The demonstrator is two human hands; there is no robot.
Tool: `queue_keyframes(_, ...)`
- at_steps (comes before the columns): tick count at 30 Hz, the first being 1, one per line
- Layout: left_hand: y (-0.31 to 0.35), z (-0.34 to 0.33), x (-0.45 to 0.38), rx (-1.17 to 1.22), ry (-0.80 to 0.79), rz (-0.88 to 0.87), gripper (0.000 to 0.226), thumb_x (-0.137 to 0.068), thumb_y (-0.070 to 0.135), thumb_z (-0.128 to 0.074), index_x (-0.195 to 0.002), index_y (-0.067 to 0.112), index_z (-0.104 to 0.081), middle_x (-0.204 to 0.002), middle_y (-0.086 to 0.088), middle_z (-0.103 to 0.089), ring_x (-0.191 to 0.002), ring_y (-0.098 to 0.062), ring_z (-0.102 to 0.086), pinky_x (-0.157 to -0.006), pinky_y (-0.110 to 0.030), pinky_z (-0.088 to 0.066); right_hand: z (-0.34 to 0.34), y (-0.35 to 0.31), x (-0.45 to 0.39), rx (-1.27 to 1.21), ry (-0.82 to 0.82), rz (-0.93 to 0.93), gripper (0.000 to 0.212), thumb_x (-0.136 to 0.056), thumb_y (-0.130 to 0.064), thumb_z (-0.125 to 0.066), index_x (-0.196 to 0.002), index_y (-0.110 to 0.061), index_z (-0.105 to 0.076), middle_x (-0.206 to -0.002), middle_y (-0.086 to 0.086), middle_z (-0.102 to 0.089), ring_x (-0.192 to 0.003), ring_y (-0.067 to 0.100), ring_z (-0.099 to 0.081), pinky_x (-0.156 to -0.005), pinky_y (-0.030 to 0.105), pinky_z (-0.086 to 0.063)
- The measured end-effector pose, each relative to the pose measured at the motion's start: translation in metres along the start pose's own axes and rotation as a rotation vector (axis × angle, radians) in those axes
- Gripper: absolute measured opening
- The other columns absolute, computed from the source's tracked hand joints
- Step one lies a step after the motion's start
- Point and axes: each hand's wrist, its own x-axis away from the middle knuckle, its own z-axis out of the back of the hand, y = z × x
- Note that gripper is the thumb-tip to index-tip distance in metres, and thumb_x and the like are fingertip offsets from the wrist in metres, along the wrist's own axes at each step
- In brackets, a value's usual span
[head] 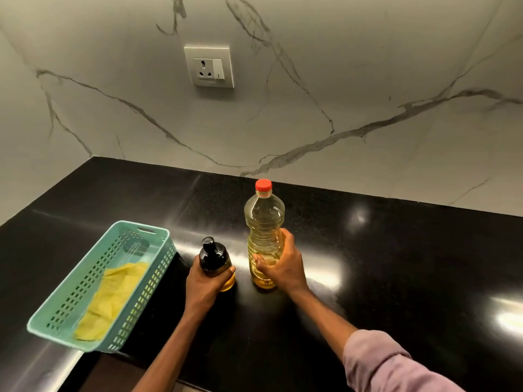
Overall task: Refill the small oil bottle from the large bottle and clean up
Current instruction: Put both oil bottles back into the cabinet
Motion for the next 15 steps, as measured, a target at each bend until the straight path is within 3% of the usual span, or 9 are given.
queue_keyframes(2, 0.010, 0.004, 0.009, 0.012, -0.029, -0.019, 0.057, -0.046, 0.048, -0.083, -0.095, 0.036, -0.058, -0.094, 0.007, -0.068, -0.086, -0.006, -0.064, -0.078, -0.025, -0.048, 0.010, 0.000, 0.010, 0.007, 0.004, 0.009, 0.089, -0.059, -0.059, -0.071, -0.132, -0.022, -0.036, -0.120, -0.001, -0.059, -0.104, 0.012, -0.060, -0.084, 0.021, -0.051)
queue_keyframes(5, 0.030, 0.012, 0.025, 0.042, -0.089, -0.087, 0.048, -0.062, 0.018, -0.088, -0.093, 0.034, -0.056, -0.090, 0.009, -0.065, -0.081, -0.001, -0.060, -0.073, -0.020, -0.046, 0.028, -0.007, 0.027, -0.001, 0.024, 0.028, 0.092, -0.060, -0.060, -0.071, -0.136, -0.022, -0.034, -0.123, 0.000, -0.058, -0.107, 0.011, -0.059, -0.089, 0.026, -0.052)
queue_keyframes(7, 0.042, 0.018, 0.033, 0.078, -0.119, -0.128, 0.048, -0.056, 0.031, -0.088, -0.093, 0.034, -0.057, -0.090, 0.007, -0.066, -0.079, -0.003, -0.063, -0.071, -0.021, -0.047, 0.041, -0.016, 0.037, -0.015, 0.041, 0.048, 0.091, -0.063, -0.059, -0.070, -0.137, -0.022, -0.033, -0.122, -0.002, -0.057, -0.107, 0.010, -0.058, -0.088, 0.025, -0.052)
queue_keyframes(9, 0.056, 0.027, 0.042, 0.126, -0.152, -0.153, 0.057, -0.047, 0.047, -0.084, -0.097, 0.033, -0.059, -0.092, 0.002, -0.068, -0.084, -0.010, -0.067, -0.076, -0.032, -0.054, 0.056, -0.029, 0.047, -0.026, 0.068, 0.090, 0.087, -0.064, -0.057, -0.070, -0.136, -0.024, -0.033, -0.120, -0.006, -0.056, -0.104, 0.007, -0.058, -0.085, 0.019, -0.051)
queue_keyframes(11, 0.071, 0.035, 0.049, 0.174, -0.203, -0.175, 0.062, -0.046, 0.049, -0.084, -0.100, 0.035, -0.059, -0.095, -0.003, -0.068, -0.089, -0.020, -0.067, -0.080, -0.041, -0.055, 0.069, -0.045, 0.056, -0.046, 0.092, 0.134, 0.084, -0.065, -0.055, -0.070, -0.135, -0.027, -0.032, -0.118, -0.010, -0.056, -0.103, 0.003, -0.058, -0.084, 0.016, -0.050)
queue_keyframes(15, 0.115, 0.050, 0.072, 0.172, -0.299, -0.349, 0.063, -0.049, 0.052, -0.077, -0.105, 0.035, -0.054, -0.098, -0.002, -0.067, -0.087, -0.012, -0.067, -0.073, -0.024, -0.051, 0.095, -0.082, 0.072, -0.086, 0.157, 0.230, 0.079, -0.067, -0.052, -0.072, -0.132, -0.027, -0.034, -0.116, -0.019, -0.053, -0.106, -0.005, -0.056, -0.083, 0.009, -0.048)
